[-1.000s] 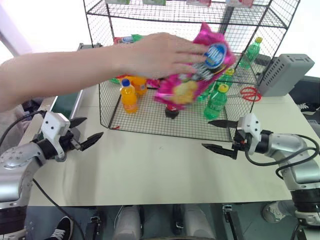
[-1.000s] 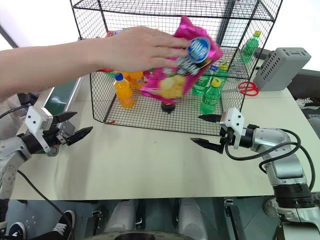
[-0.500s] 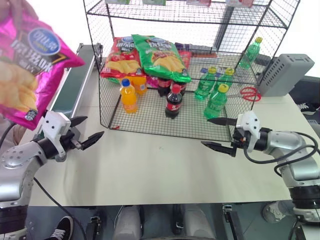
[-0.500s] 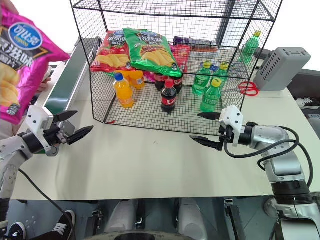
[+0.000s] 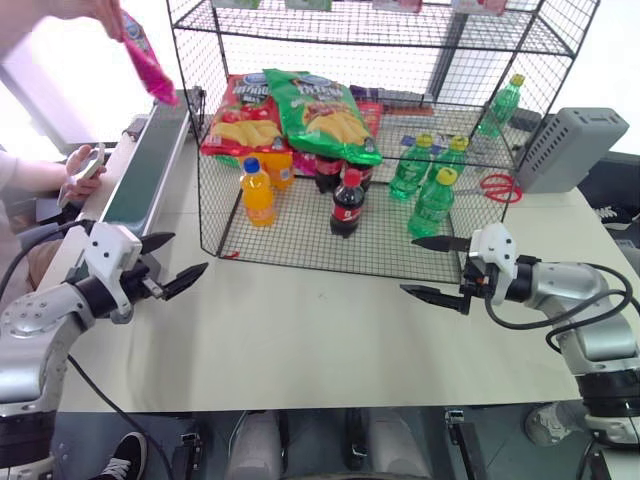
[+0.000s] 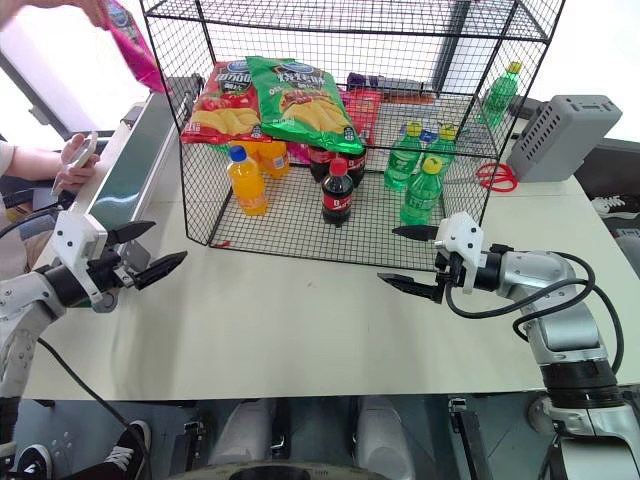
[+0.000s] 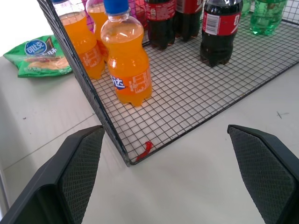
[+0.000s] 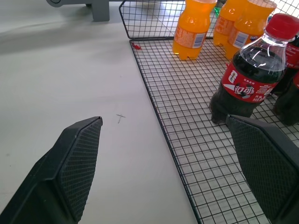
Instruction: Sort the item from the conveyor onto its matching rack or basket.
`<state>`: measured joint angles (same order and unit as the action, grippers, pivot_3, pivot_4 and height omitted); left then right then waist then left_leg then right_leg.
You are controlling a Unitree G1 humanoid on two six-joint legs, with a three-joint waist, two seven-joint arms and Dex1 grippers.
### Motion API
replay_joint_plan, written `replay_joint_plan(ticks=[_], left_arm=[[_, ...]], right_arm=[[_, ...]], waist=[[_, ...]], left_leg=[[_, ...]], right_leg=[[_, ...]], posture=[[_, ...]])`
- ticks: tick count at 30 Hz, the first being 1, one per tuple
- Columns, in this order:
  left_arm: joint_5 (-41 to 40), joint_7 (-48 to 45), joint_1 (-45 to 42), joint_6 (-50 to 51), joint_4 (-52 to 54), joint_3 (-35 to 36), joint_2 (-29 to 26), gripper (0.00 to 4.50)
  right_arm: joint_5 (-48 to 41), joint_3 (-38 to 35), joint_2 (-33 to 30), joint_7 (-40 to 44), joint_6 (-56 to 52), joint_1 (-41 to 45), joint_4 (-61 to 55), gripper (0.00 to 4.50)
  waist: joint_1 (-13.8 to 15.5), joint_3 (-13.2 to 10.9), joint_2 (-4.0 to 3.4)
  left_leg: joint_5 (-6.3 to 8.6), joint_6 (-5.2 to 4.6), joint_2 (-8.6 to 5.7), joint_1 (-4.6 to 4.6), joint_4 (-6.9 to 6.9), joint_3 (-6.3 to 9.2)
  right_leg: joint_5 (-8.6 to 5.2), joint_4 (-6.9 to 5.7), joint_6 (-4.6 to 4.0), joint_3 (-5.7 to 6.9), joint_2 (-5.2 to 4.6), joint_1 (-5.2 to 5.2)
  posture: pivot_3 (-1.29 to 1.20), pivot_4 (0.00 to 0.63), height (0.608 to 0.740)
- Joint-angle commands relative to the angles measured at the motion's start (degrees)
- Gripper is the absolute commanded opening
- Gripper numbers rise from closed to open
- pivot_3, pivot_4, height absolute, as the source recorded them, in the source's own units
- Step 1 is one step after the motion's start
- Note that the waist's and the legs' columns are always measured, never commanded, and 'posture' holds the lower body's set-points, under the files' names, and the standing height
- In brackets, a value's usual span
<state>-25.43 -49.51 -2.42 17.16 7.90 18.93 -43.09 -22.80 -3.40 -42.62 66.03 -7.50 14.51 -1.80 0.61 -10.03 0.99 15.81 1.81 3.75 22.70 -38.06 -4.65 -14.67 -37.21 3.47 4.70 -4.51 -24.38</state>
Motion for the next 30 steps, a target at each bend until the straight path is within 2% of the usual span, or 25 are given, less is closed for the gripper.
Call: replay_joint_plan(ticks=[1,22,26,30], left_arm=[[0.45,-0.03,-0.27,-0.84,0.52,0.74,-0.9,4.5],[-8.7,-8.73,3.93,5.33,3.08,4.08,-3.12,4.5],[-6.85,-10.45,6.39,2.01,3.4,3.95,-3.47,4.5],[-3.47,-6.83,5.97,-0.95,2.64,4.17,-2.59,4.5]], right_arm=[[-0.5,-0.49,0.51,0.18,0.9,0.89,-0.55,4.43],[0.36,0.2,1.39,0.71,2.31,2.01,0.95,4.43],[0.31,0.35,1.57,0.91,2.33,2.21,1.09,4.43],[-0.86,0.47,2.39,0.74,1.07,2.82,0.68,4.43]], waist=[[0.01,0.0,0.0],[-0.07,0.0,0.0],[-0.05,0.0,0.0],[-0.02,0.0,0.0]], left_leg=[[0.0,0.0,0.0,0.0,0.0,0.0],[0.0,0.0,0.01,0.0,0.0,0.0],[0.0,0.0,0.01,-0.01,0.0,0.0],[0.0,0.0,0.01,-0.01,0.0,0.01]], right_leg=[[0.0,0.0,0.0,0.0,0.0,0.0],[0.0,0.0,0.0,0.0,0.0,0.0],[0.0,0.0,0.0,0.0,0.0,0.0],[-0.01,0.0,-0.01,0.0,0.01,0.0]], posture=[[0.0,0.15,0.74],[0.0,0.15,0.74],[0.0,0.15,0.74],[0.0,0.15,0.74]])
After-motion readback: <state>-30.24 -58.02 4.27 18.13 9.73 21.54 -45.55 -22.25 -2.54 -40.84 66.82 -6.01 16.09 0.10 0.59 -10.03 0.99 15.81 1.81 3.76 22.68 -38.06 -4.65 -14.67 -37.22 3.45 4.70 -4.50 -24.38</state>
